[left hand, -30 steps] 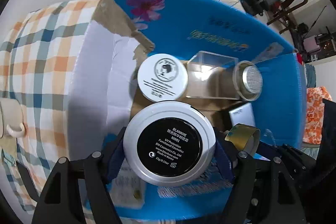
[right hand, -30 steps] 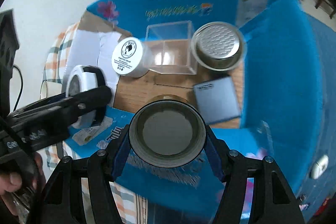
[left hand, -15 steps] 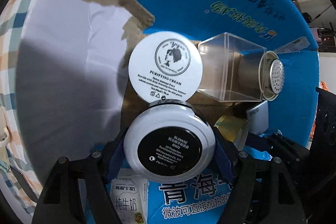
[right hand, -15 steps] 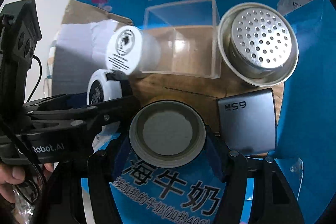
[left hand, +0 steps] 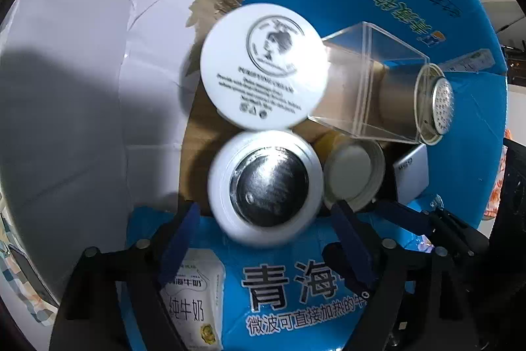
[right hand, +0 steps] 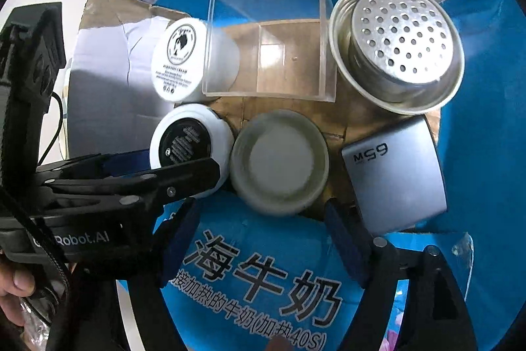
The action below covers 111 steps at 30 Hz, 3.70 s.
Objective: Organize rigid objects
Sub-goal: 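Open both tools to release the jar and tin inside the box, then lift both tools out of the box toward the keys and lighter, then grasp the key bunch with the left tool while the right tool grasps the printed lighter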
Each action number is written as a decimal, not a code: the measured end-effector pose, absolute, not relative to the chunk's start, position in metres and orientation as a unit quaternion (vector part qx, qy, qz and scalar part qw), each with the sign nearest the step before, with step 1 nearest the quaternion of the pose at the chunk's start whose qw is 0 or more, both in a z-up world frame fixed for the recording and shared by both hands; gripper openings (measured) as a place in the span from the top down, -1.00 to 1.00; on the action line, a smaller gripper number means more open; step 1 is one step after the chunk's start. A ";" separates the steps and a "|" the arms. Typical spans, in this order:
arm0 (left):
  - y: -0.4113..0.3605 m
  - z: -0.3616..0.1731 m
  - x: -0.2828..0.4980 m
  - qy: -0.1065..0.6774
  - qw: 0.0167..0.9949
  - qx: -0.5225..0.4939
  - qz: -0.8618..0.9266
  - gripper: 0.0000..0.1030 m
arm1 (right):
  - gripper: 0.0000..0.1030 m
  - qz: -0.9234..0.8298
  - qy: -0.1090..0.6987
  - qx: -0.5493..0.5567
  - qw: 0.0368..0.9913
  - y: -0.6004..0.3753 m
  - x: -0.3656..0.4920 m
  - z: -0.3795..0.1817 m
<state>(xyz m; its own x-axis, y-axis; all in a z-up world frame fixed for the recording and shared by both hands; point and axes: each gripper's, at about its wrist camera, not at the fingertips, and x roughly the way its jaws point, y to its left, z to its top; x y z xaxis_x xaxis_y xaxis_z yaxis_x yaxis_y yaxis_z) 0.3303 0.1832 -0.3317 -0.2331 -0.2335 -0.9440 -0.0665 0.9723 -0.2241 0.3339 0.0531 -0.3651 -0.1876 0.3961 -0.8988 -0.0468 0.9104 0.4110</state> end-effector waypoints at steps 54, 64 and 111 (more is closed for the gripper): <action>0.138 -0.074 0.177 0.552 0.834 0.001 -0.014 -0.94 | -0.74 0.091 0.597 0.043 0.796 -0.040 0.162 -0.080; 0.036 -0.114 0.172 0.559 0.824 0.037 -0.081 -0.95 | -0.74 -0.009 0.654 0.006 0.756 -0.174 0.134 -0.138; -0.261 -0.351 0.115 0.687 0.664 0.201 -0.216 0.51 | 0.01 -0.179 0.704 0.260 0.637 -0.446 0.041 -0.328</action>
<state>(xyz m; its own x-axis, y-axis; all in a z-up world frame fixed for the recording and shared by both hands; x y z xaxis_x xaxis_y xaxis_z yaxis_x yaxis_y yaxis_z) 0.1153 -0.2615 -0.3512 -0.0384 -0.0110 -0.9992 0.5628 0.8260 -0.0307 0.0412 -0.4459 -0.3279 -0.0543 0.1379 -0.9890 0.5931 0.8012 0.0791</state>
